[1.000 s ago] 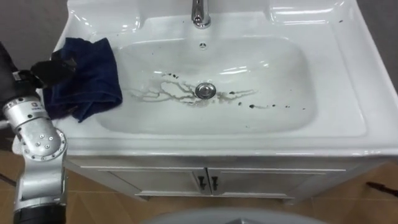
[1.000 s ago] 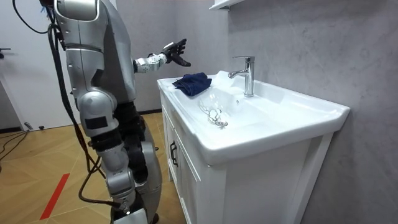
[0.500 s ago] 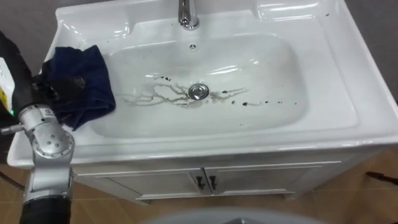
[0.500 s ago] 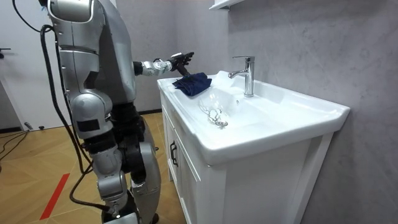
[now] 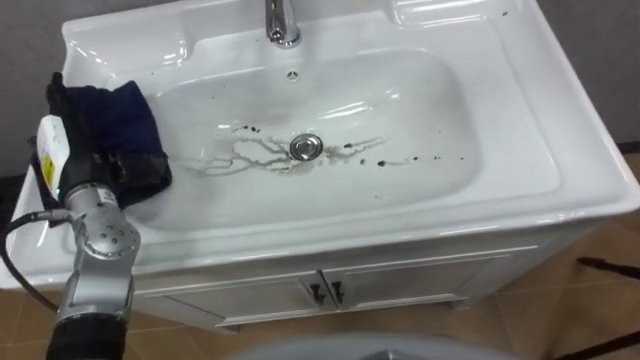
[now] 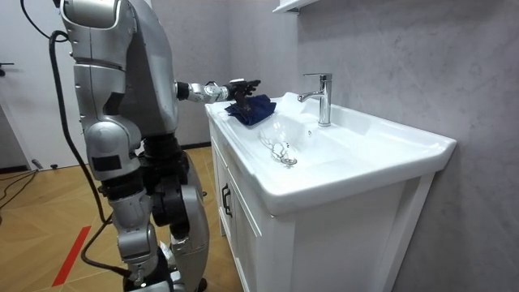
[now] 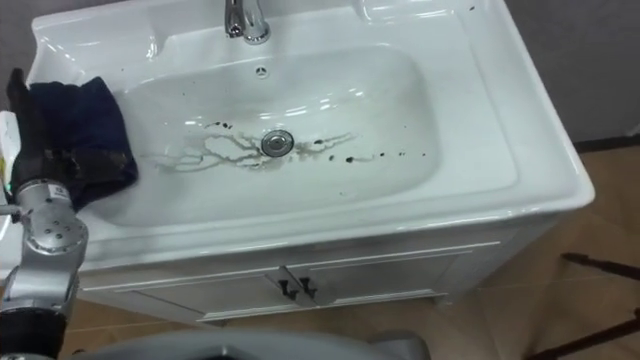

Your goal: Wipe basin

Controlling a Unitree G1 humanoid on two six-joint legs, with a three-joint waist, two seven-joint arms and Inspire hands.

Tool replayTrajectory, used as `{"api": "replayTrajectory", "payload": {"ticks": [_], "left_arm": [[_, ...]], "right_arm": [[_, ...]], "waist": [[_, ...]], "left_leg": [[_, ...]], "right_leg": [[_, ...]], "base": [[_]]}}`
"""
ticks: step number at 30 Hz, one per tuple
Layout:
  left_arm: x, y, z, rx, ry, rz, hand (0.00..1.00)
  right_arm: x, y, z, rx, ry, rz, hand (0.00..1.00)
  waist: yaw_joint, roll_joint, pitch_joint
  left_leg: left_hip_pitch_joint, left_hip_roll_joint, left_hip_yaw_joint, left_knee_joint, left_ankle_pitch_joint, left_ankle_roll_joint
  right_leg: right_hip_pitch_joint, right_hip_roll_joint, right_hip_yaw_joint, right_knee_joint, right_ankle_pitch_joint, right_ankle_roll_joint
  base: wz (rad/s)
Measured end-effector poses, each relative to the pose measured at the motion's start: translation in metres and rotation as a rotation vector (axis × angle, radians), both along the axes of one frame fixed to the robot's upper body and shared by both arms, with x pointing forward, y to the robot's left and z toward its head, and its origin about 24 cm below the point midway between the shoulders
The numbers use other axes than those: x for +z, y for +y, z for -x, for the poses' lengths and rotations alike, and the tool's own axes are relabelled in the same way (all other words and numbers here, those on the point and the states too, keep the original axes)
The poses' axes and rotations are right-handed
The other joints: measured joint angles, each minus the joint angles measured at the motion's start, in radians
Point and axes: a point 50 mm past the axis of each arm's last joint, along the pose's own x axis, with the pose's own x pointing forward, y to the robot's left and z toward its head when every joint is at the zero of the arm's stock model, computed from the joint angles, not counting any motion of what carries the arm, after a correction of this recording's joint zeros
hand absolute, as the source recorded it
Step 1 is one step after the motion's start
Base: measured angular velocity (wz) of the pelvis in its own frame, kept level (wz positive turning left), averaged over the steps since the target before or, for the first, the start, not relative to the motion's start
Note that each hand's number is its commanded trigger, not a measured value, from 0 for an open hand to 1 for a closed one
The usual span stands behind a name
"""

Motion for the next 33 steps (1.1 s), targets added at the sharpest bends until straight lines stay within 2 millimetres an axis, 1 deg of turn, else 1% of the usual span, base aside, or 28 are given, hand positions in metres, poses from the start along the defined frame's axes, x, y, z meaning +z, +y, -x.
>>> {"api": "replayTrajectory", "payload": {"ticks": [4,6,8,11,16,18,20,21,23,25,28,33], "left_arm": [[-0.002,0.0,-0.002,-0.008,0.018,-0.026,0.0],[-0.003,0.001,-0.001,-0.007,0.026,-0.03,0.0],[-0.008,0.002,0.002,-0.009,0.062,-0.056,0.0],[-0.015,0.003,0.005,-0.014,0.11,-0.093,0.0],[-0.02,0.005,0.007,-0.015,0.146,-0.121,0.0],[-0.024,0.006,0.009,-0.012,0.164,-0.141,0.0],[-0.025,0.006,0.01,-0.009,0.174,-0.161,0.0],[-0.025,0.007,0.01,-0.005,0.174,-0.163,0.0],[-0.028,0.008,0.013,0.013,0.182,-0.172,0.0],[-0.028,0.009,0.013,0.025,0.177,-0.179,0.0],[-0.029,0.011,0.016,0.047,0.183,-0.189,0.0],[-0.031,0.014,0.019,0.084,0.187,-0.194,0.0]], "right_arm": [[0.0,0.0,-0.002,0.003,-0.007,0.002,0.0],[0.0,-0.001,-0.003,0.004,-0.009,0.003,0.0],[0.0,-0.001,-0.005,0.003,-0.018,0.004,0.0],[0.001,-0.001,-0.005,-0.009,-0.022,0.006,0.0],[0.002,-0.002,-0.002,-0.011,-0.02,0.013,0.0],[0.002,-0.003,0.0,-0.021,-0.02,0.021,0.0],[0.002,-0.004,0.0,-0.028,-0.024,0.038,0.0],[0.002,-0.004,0.0,-0.028,-0.024,0.04,0.0],[0.002,-0.005,0.0,-0.028,-0.023,0.046,0.0],[0.002,-0.005,0.0,-0.038,-0.022,0.048,0.0],[0.002,-0.004,0.001,-0.058,-0.026,0.049,0.0],[0.002,-0.004,0.003,-0.086,-0.018,0.066,0.0]], "waist": [[0.0,0.0,0.0007],[-0.001,-0.002,0.0004],[-0.003,-0.005,0.0006],[-0.009,-0.01,0.0001],[-0.009,-0.01,-0.0009],[-0.01,-0.008,-0.0036],[-0.004,-0.006,-0.0053],[-0.003,-0.007,-0.0055],[-0.003,-0.008,-0.0101],[0.0,-0.01,-0.0116],[0.001,-0.015,-0.0145],[0.002,-0.018,-0.0138]], "left_leg": [[-0.001,0.001,0.005,-0.001,0.0,0.0],[-0.003,0.002,0.011,-0.001,0.0,0.0],[-0.005,0.002,0.016,-0.001,0.0,0.0],[-0.005,0.002,0.019,0.0,0.0,0.0],[-0.003,0.003,0.021,0.0,0.0,0.0],[0.0,0.004,0.021,0.0,0.0,0.0],[0.003,0.006,0.029,-0.004,0.0,0.0],[0.005,0.006,0.031,-0.006,0.001,-0.001],[0.009,0.009,0.042,-0.011,0.001,-0.001],[0.011,0.012,0.051,-0.011,0.001,-0.002],[0.021,0.015,0.052,-0.017,0.002,-0.004],[0.039,0.015,0.051,-0.023,0.003,-0.006]], "right_leg": [[-0.008,0.0,0.002,0.015,0.0,0.0],[-0.012,0.001,0.013,0.015,0.0,0.0],[-0.014,0.002,0.023,0.015,0.0,0.001],[-0.015,0.002,0.027,0.014,0.001,0.001],[-0.014,0.003,0.03,0.014,0.001,0.001],[-0.014,0.004,0.031,0.013,0.001,0.001],[-0.019,0.007,0.047,0.014,0.002,0.0],[-0.019,0.007,0.05,0.014,0.002,0.0],[-0.02,0.009,0.056,0.014,0.002,-0.001],[-0.022,0.011,0.062,0.014,0.003,-0.003],[-0.019,0.015,0.071,0.014,0.005,-0.006],[-0.003,0.017,0.077,0.012,0.006,-0.007]], "base": [[-0.05],[-0.1],[-0.1],[-0.04],[-0.01],[-0.02],[-0.14],[-0.16],[-0.11],[-0.12],[-0.1],[-0.02]]}}
